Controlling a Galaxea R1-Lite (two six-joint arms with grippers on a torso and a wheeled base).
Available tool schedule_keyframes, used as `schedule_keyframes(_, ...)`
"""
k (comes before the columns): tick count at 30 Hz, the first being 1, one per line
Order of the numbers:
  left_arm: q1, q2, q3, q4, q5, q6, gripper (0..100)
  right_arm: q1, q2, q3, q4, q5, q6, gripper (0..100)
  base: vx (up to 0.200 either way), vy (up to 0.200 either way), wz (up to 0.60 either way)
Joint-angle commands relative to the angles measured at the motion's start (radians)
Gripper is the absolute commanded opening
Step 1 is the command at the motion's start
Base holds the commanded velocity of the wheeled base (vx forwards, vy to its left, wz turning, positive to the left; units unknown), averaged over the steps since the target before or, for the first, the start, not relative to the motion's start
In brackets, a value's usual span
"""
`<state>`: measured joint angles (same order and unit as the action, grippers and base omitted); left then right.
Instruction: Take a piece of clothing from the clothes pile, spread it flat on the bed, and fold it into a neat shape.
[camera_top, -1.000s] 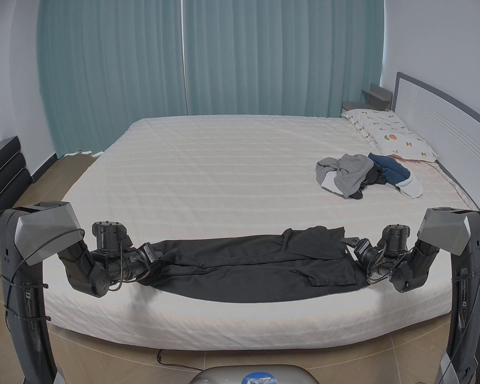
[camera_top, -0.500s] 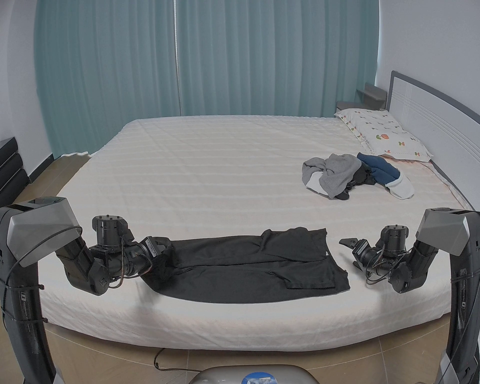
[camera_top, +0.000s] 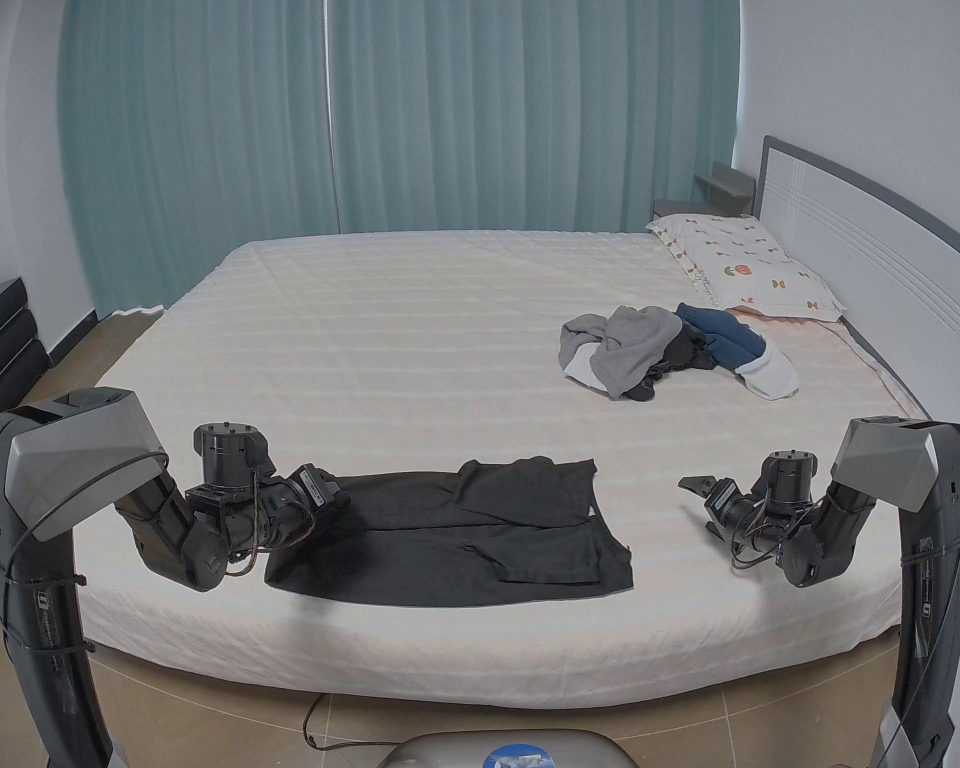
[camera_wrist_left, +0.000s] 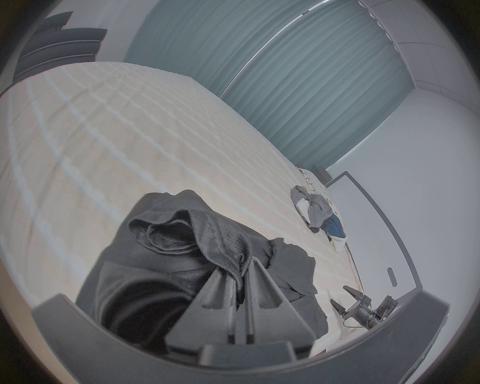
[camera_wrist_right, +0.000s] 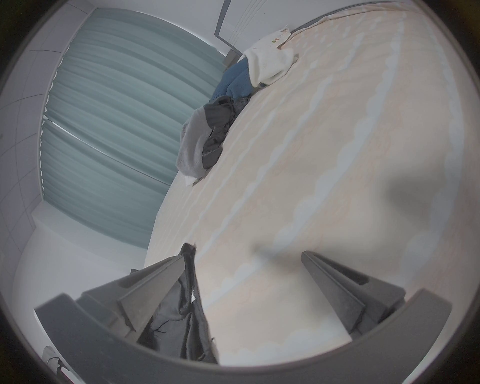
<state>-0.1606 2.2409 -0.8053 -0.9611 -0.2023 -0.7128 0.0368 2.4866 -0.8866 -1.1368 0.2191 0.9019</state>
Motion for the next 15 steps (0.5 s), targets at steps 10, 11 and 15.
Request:
schedule_keyframes(10,-0.057,0.005,-0.009,0.002,0.043,-0.065,0,0.002,0.003,0.000,0.002,0.000,-0.001,100,0.000,-0.200,0.00)
schedule_keyframes(11,-0.059,0.005,-0.009,0.001,0.043,-0.065,0,0.002,0.003,0.000,0.002,0.000,-0.001,100,0.000,-0.200,0.00)
schedule_keyframes(15,-0.076,0.005,-0.009,0.001,0.043,-0.068,0,0.002,0.003,0.000,0.002,0.000,-0.001,100,0.000,-0.200,0.00)
